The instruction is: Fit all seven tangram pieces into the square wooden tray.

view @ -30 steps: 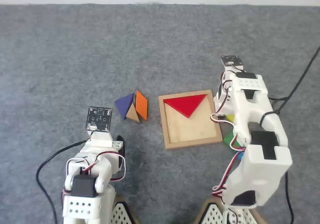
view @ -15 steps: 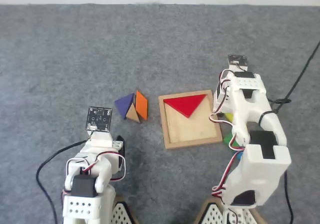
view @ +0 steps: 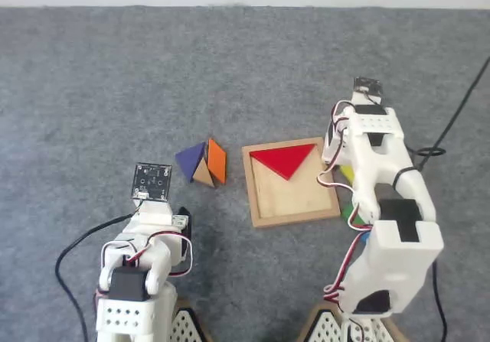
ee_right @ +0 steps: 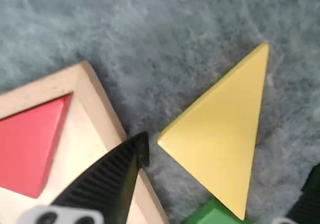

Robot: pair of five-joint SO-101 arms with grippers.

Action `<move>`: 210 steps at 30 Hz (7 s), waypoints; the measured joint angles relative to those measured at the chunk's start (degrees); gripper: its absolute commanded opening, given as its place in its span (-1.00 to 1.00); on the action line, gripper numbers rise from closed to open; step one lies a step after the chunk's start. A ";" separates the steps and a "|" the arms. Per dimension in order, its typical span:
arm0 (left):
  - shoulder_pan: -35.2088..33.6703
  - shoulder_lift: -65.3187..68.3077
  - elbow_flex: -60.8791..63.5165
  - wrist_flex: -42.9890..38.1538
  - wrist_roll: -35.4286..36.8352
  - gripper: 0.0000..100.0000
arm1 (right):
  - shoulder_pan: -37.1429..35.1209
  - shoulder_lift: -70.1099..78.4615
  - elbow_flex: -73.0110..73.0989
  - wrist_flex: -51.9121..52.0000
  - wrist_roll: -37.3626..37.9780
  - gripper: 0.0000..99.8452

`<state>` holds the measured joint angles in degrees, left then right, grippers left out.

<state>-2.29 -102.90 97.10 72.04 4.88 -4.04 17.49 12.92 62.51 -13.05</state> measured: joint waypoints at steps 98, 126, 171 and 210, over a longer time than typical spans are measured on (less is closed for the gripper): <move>0.00 0.00 0.00 0.00 0.00 -0.81 | -23.91 -7.65 1.58 10.81 31.82 -0.46; 0.00 0.00 0.00 0.00 0.00 -0.81 | -18.20 -7.65 2.37 7.56 12.04 -0.46; 0.00 0.00 0.00 0.00 0.00 -0.81 | -6.42 -25.58 4.13 7.82 9.67 -0.33; 0.00 0.00 0.00 0.00 0.00 -0.81 | -7.82 -30.68 22.24 -3.34 16.70 -0.71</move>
<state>-2.29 -102.90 97.10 72.04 4.88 -11.87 -13.19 35.16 59.16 3.65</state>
